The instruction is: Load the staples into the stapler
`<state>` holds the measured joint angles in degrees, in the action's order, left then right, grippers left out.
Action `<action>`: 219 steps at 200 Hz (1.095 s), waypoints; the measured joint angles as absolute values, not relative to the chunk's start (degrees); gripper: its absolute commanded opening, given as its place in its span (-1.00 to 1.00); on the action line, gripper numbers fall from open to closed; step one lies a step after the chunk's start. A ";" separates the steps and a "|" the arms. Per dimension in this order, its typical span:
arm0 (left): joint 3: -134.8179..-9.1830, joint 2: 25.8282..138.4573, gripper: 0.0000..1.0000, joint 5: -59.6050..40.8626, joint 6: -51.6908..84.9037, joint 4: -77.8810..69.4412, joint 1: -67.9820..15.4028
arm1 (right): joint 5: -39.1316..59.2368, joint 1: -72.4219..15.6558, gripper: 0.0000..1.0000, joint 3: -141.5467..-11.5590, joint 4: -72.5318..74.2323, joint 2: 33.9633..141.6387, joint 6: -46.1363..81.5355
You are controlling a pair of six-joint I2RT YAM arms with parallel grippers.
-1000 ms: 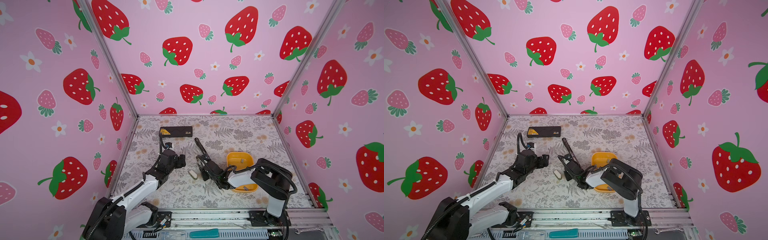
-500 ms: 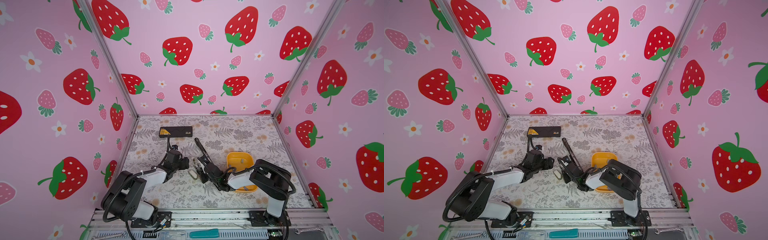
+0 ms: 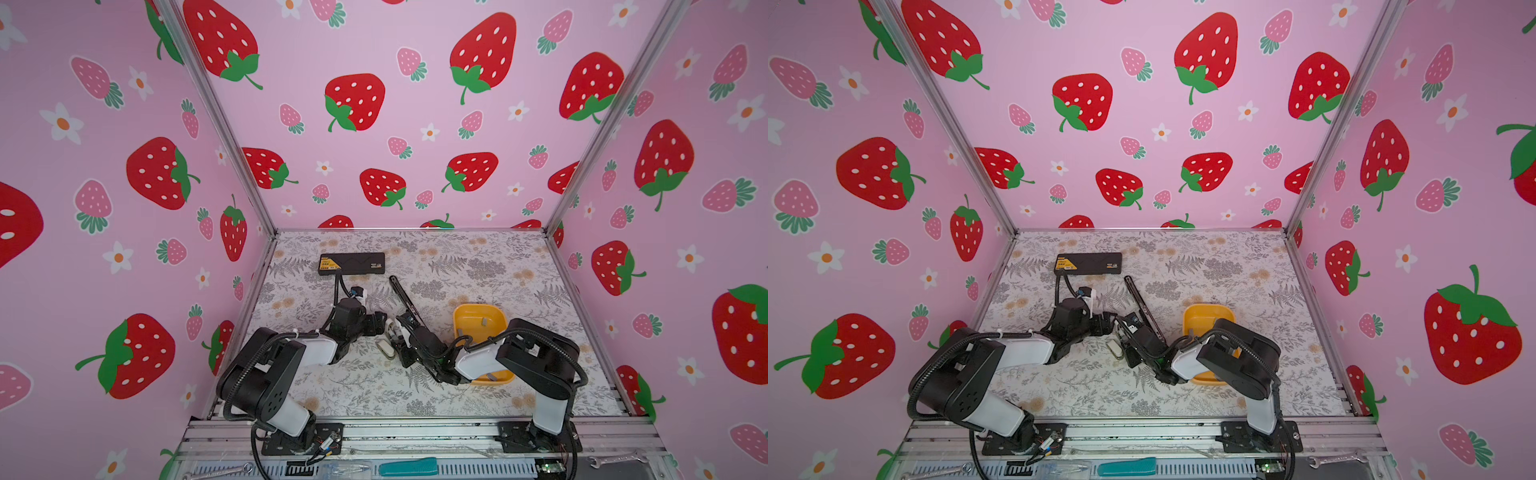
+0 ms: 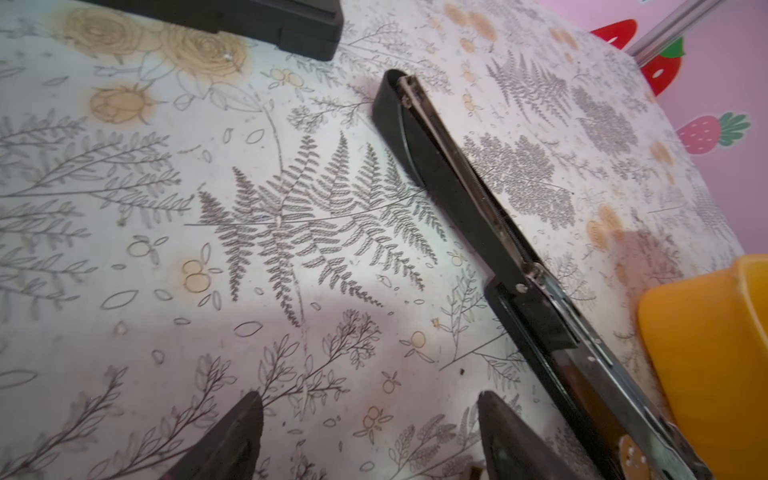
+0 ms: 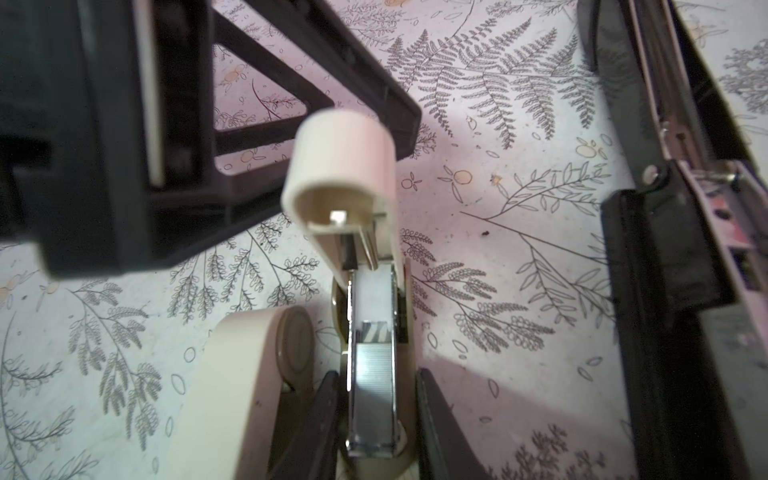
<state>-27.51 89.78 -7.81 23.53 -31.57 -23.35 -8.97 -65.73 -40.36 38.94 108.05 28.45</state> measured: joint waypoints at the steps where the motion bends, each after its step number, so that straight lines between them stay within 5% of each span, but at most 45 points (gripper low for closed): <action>1: -27.51 89.86 0.66 -7.94 23.49 -31.75 -23.35 | -8.97 -65.73 -0.57 -40.36 39.00 108.05 28.45; 87: -27.40 99.18 0.66 -18.70 20.78 -47.09 -24.43 | -10.17 -66.35 -0.56 -38.13 45.43 109.49 28.25; 219: -19.20 92.40 0.64 -17.63 14.44 -53.15 -28.05 | -11.07 -66.65 -0.50 -38.96 46.11 110.48 26.72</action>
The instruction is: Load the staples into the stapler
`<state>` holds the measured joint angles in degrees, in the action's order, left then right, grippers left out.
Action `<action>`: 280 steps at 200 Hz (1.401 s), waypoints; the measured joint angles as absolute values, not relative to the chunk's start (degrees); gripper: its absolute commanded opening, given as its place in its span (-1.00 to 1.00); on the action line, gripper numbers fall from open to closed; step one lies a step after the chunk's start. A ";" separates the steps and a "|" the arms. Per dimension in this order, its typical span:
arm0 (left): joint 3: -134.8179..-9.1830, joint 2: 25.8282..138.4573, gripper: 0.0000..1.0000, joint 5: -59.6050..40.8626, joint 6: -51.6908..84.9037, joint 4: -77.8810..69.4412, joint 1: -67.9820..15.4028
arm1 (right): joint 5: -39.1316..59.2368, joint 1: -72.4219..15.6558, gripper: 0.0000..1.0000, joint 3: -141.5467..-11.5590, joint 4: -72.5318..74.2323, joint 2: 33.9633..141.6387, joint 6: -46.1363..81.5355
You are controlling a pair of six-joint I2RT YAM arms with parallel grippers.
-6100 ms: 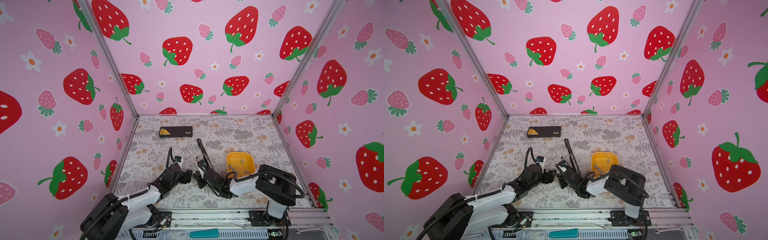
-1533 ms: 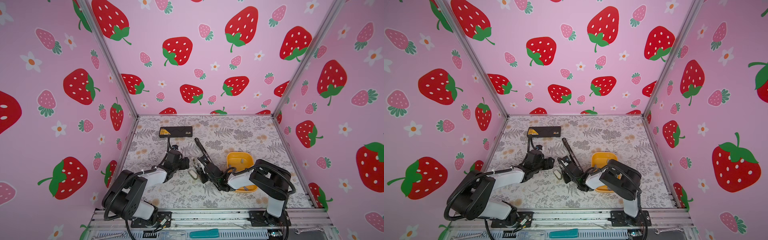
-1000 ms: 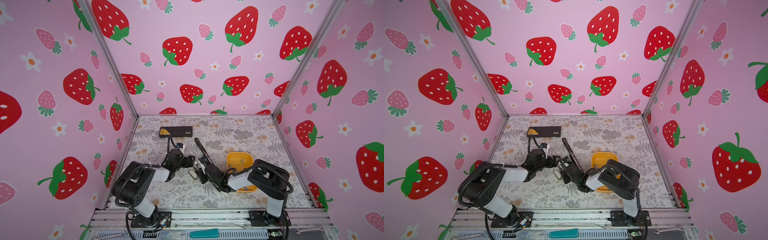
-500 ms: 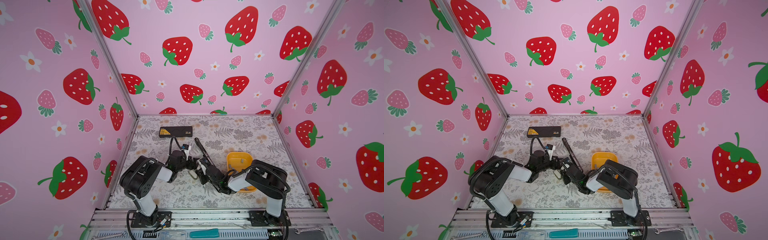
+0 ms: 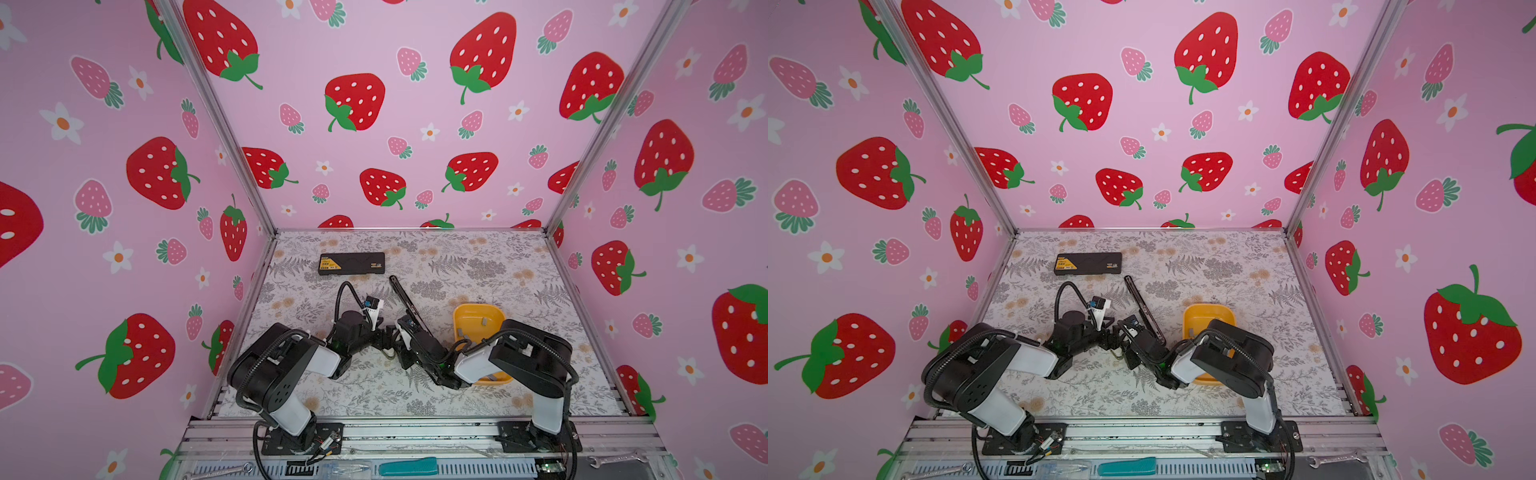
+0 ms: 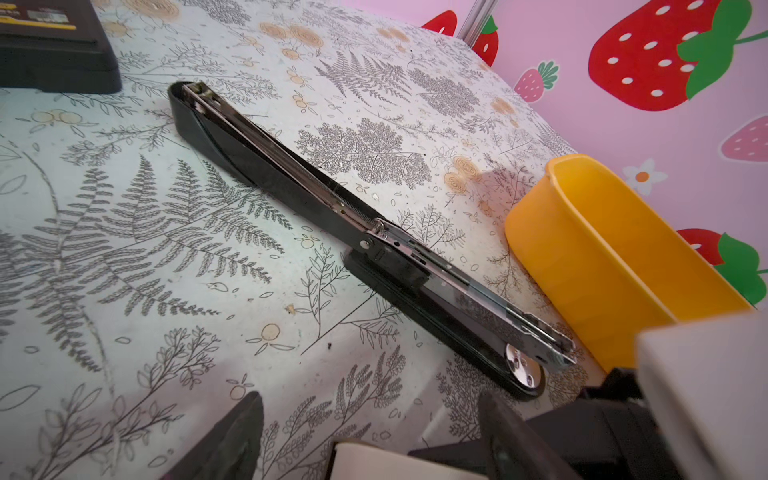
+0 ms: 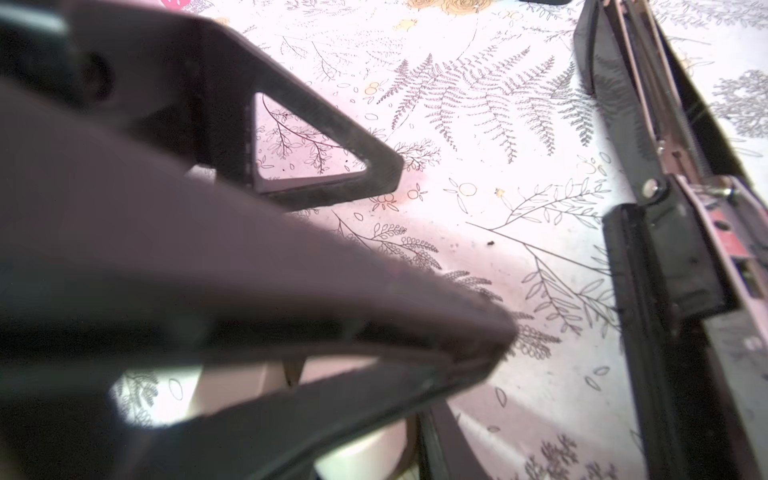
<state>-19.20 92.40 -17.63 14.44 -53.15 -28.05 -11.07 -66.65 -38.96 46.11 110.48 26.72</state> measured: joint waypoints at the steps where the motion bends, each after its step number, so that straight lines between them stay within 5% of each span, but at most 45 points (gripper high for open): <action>1: -19.20 92.36 0.64 -17.61 14.41 -53.10 -28.05 | -11.07 -66.65 -0.49 -38.96 46.11 110.48 26.72; 77: -17.06 89.14 0.64 -14.31 12.38 -52.56 -28.42 | -10.90 -66.65 -0.05 -38.44 43.72 108.51 26.85; 140: -16.38 85.21 0.64 -10.94 11.88 -50.92 -28.40 | -11.07 -66.65 -0.08 -34.48 36.69 98.37 26.83; 193: -15.33 84.05 0.63 -8.19 11.79 -49.84 -28.42 | -10.70 -66.65 -0.39 -33.39 35.20 89.38 26.26; 280: -13.65 82.00 0.62 -3.01 12.40 -49.08 -28.40 | -12.23 -66.61 -0.45 -43.79 31.51 97.69 25.82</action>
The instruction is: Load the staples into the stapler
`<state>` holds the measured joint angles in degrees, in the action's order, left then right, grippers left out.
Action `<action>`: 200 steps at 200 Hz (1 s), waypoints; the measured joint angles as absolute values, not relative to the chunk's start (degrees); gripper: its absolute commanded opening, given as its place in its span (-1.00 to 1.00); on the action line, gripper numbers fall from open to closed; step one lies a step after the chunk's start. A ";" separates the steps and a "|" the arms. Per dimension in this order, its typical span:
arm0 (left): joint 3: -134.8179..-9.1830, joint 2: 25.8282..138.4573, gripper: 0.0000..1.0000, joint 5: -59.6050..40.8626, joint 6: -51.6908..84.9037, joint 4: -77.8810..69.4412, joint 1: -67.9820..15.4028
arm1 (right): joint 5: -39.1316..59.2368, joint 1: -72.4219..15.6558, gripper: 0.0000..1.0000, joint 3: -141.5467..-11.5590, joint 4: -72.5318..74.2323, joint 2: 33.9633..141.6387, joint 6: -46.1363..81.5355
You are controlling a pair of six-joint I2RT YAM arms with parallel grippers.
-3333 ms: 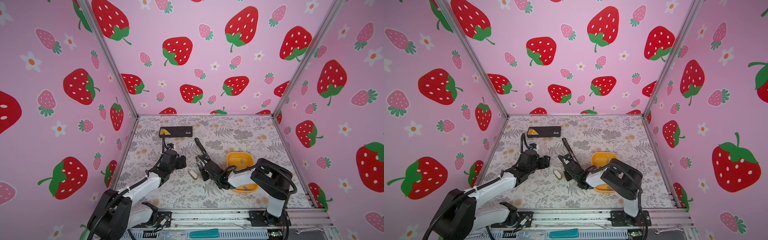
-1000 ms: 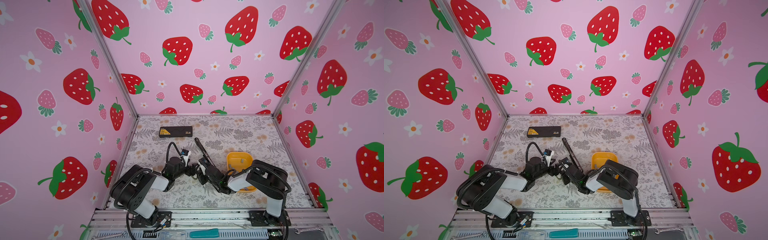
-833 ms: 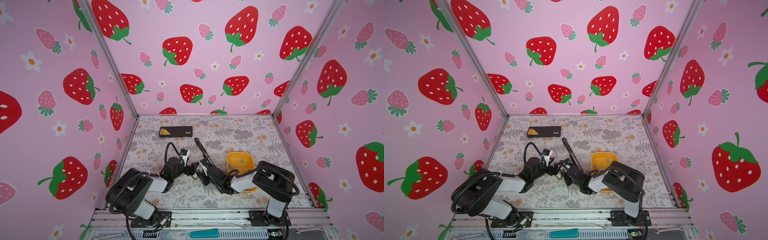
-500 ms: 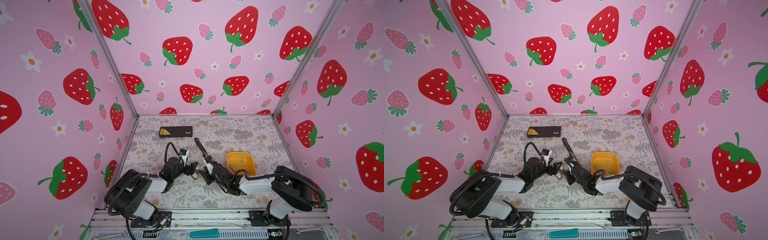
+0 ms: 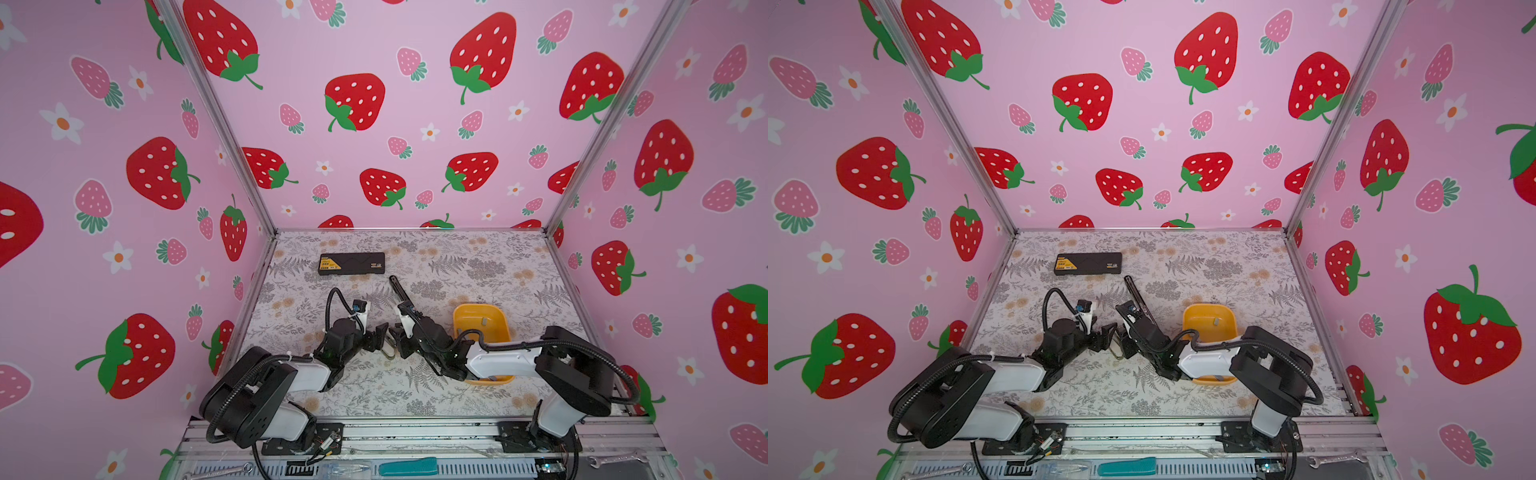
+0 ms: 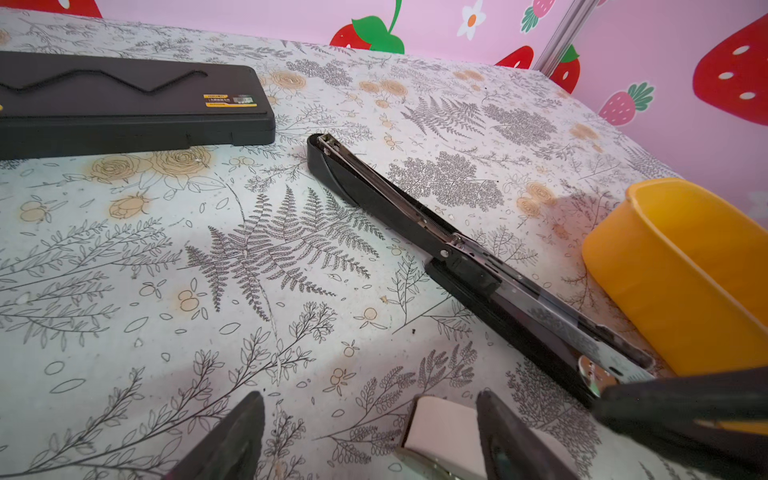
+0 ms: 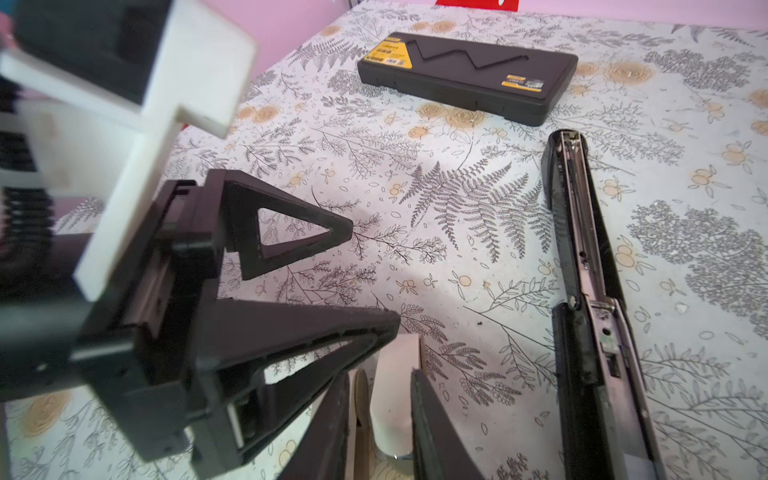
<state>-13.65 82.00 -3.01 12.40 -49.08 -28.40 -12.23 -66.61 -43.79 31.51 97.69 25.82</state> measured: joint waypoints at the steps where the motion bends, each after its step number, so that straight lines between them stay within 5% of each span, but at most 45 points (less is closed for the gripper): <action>1: -13.65 82.15 0.62 -3.01 12.45 -49.08 -28.40 | -12.25 -66.61 -0.45 -43.81 31.51 97.82 25.80; 200: -12.58 91.79 0.60 -5.15 13.76 -58.94 -28.56 | -13.65 -66.59 -0.53 -40.12 44.31 106.69 31.31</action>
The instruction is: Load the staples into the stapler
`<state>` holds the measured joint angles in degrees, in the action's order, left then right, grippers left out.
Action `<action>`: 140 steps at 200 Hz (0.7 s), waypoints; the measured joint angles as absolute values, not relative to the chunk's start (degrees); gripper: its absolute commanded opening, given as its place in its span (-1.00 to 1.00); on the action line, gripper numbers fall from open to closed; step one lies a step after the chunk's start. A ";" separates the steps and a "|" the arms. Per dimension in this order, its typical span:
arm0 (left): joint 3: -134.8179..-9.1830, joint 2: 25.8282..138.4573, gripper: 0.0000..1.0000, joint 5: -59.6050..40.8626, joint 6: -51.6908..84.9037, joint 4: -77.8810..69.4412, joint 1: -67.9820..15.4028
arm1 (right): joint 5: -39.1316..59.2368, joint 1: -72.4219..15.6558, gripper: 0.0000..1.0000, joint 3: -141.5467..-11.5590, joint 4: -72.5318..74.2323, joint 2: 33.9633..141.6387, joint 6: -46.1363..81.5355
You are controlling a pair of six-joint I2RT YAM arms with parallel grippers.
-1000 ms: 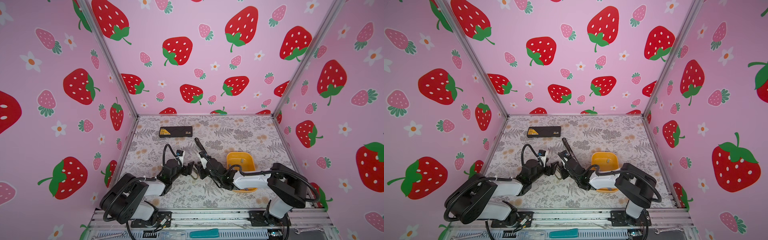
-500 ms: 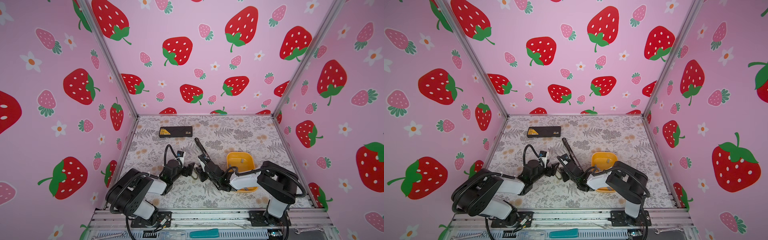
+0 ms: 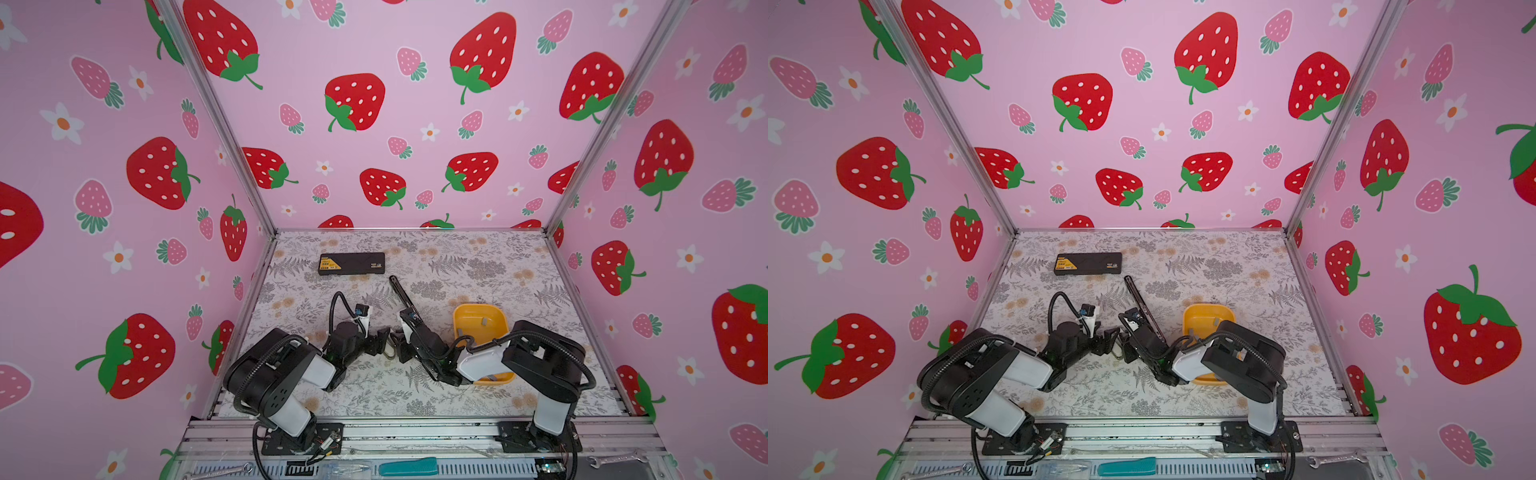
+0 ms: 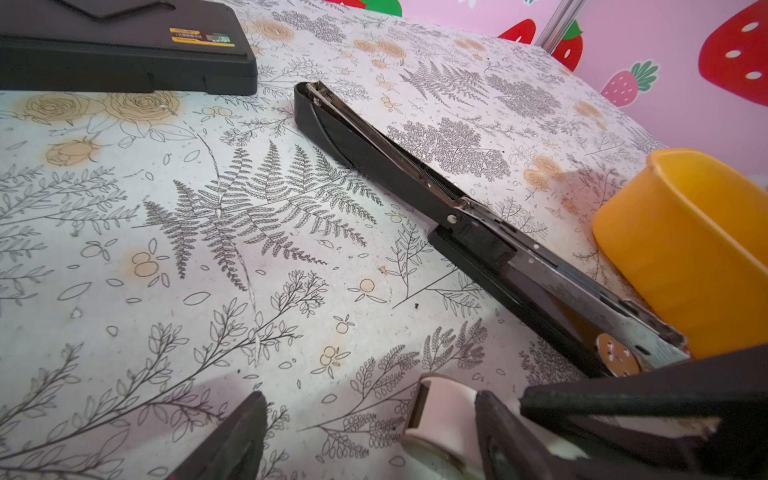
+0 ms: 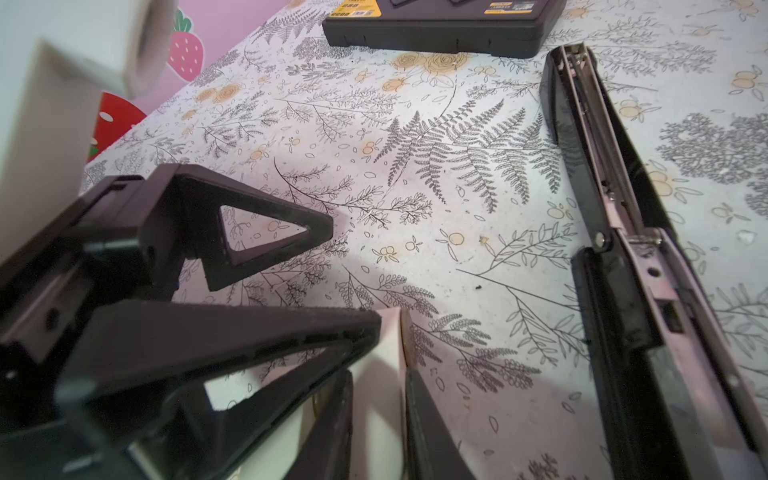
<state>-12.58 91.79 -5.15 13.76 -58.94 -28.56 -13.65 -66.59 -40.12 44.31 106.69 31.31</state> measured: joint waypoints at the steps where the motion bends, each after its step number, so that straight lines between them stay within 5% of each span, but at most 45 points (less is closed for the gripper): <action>1: -12.56 91.79 0.60 -5.15 13.76 -58.94 -28.56 | -13.69 -66.61 -0.53 -40.12 44.51 106.80 31.33; 140: -11.70 88.79 0.61 -4.89 13.69 -57.41 -28.58 | -13.93 -66.98 -0.52 -35.44 59.75 111.35 33.32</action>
